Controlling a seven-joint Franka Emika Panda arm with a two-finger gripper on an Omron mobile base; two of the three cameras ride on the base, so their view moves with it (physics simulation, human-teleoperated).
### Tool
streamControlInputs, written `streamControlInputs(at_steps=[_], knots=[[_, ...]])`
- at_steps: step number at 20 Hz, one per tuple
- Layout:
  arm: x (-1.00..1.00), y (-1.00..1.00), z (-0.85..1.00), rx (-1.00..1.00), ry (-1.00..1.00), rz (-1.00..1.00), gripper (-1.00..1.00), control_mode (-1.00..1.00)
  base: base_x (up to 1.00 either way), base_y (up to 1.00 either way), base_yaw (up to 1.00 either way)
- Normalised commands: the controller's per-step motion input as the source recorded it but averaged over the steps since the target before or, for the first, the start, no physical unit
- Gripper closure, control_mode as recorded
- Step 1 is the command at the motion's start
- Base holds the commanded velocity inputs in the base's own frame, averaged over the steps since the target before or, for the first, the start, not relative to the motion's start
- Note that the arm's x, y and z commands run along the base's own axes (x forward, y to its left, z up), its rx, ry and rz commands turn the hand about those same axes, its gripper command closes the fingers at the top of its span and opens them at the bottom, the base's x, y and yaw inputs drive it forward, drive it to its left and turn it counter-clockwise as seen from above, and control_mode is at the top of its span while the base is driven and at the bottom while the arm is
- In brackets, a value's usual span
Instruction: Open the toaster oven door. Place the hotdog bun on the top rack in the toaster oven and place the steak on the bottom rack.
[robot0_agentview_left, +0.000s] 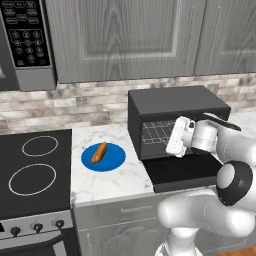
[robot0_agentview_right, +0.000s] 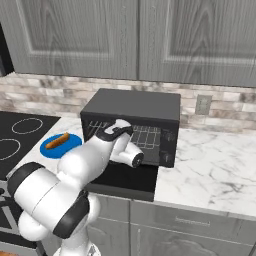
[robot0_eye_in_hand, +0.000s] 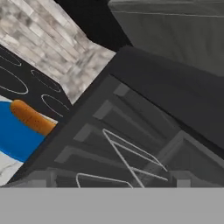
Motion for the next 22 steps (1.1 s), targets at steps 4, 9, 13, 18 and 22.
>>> streamControlInputs(at_steps=[4, 9, 13, 18, 22], knots=[[0.54, -0.17, -0.25, 0.01, 0.0, -0.13, -1.0, -1.0, 0.0, 0.0, 0.0], [0.43, -0.17, -0.07, 0.1, 0.0, -0.15, -1.0, -1.0, 0.0, 0.0, 0.0], [0.52, -0.02, -0.23, 0.03, 0.0, -0.14, -1.0, -1.0, 0.0, 0.0, 0.0], [0.34, 0.0, -0.14, 0.02, 0.0, -0.08, -1.0, -1.0, 0.0, 0.0, 0.0], [0.18, 0.0, -0.27, -0.01, 0.0, -0.06, 1.0, -1.0, 0.0, 0.0, 0.0]])
